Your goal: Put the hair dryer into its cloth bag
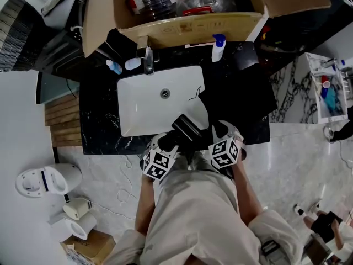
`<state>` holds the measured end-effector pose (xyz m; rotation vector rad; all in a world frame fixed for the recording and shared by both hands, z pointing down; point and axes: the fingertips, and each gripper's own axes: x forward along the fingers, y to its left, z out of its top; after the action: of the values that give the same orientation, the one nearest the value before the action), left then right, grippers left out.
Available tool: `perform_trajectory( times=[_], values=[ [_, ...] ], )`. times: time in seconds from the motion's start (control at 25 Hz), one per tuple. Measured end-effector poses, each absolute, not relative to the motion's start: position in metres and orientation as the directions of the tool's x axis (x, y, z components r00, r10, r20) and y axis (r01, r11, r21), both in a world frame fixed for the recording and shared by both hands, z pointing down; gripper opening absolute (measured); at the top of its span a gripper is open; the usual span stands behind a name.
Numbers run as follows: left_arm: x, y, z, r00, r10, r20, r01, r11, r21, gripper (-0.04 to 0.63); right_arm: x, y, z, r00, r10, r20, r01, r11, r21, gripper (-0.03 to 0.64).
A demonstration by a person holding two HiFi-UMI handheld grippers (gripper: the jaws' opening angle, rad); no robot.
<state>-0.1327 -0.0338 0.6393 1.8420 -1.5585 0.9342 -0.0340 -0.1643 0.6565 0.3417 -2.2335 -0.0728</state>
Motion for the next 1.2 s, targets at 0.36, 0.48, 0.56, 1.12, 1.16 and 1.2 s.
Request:
perform_trajectory(
  times=[0.36, 0.48, 0.56, 1.12, 1.16, 1.2],
  values=[
    [-0.131, -0.041, 0.637, 0.124, -0.599, 0.791, -0.972, -0.233, -0.024, 0.189, -0.032, -0.170, 0.647, -0.601, -0.257, 0.756, -0.285, 0.953, 0.097, 0.005],
    [-0.130, -0.045, 0.638, 0.149, -0.592, 0.792, -0.963, -0.268, -0.018, 0.189, -0.032, -0.175, 0.637, -0.620, -0.273, 0.736, -0.328, 0.942, 0.073, 0.005],
    [-0.129, -0.049, 0.638, 0.170, -0.585, 0.793, -0.956, -0.293, -0.011, 0.189, -0.032, -0.178, 0.629, -0.632, -0.284, 0.721, -0.353, 0.934, 0.059, 0.005],
    [-0.110, -0.076, 0.639, 0.321, -0.518, 0.793, -0.870, -0.491, 0.031, 0.189, -0.027, -0.191, 0.599, -0.666, -0.368, 0.649, -0.507, 0.861, -0.031, 0.005],
    [-0.110, -0.079, 0.639, 0.328, -0.513, 0.793, -0.865, -0.501, 0.033, 0.189, -0.028, -0.192, 0.597, -0.667, -0.373, 0.645, -0.510, 0.860, -0.030, 0.005],
    [-0.110, -0.081, 0.639, 0.334, -0.508, 0.794, -0.859, -0.510, 0.035, 0.189, -0.029, -0.192, 0.595, -0.671, -0.377, 0.639, -0.511, 0.859, -0.029, 0.005]
  ],
)
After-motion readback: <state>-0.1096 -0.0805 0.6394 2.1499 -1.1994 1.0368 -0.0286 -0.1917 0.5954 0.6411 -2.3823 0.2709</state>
